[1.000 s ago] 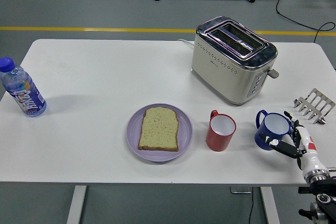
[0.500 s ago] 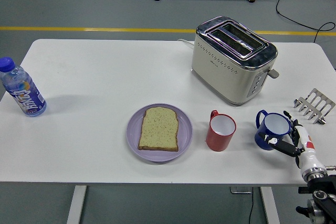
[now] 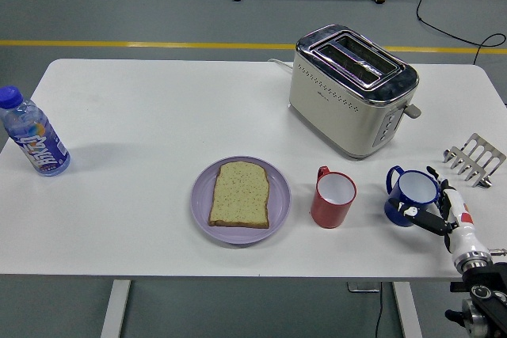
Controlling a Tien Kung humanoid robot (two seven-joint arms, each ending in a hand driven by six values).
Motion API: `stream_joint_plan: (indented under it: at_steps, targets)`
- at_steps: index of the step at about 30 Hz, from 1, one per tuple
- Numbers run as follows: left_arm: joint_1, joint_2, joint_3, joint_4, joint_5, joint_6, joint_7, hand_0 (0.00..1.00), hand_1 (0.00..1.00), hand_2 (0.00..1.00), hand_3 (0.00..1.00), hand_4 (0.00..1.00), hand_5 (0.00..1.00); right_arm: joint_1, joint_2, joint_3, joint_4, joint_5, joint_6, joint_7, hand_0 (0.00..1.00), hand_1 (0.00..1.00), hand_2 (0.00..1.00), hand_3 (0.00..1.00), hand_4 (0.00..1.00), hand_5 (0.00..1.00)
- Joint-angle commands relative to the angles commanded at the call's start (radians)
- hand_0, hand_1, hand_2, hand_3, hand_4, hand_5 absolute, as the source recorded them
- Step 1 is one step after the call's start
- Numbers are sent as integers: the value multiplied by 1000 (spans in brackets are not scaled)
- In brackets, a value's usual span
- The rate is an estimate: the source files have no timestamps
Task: Pick up the cup,pour liquid into bread,place the cup on the desk
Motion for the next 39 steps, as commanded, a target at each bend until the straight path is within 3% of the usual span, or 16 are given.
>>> stream_joint_plan:
  at_steps: [39]
  targets:
    - [8,-2,-13,-3,23,6,8,690,756,773,611,396,998,37,16,-31,-67,72,-5,69,940,823,914,947,998,180]
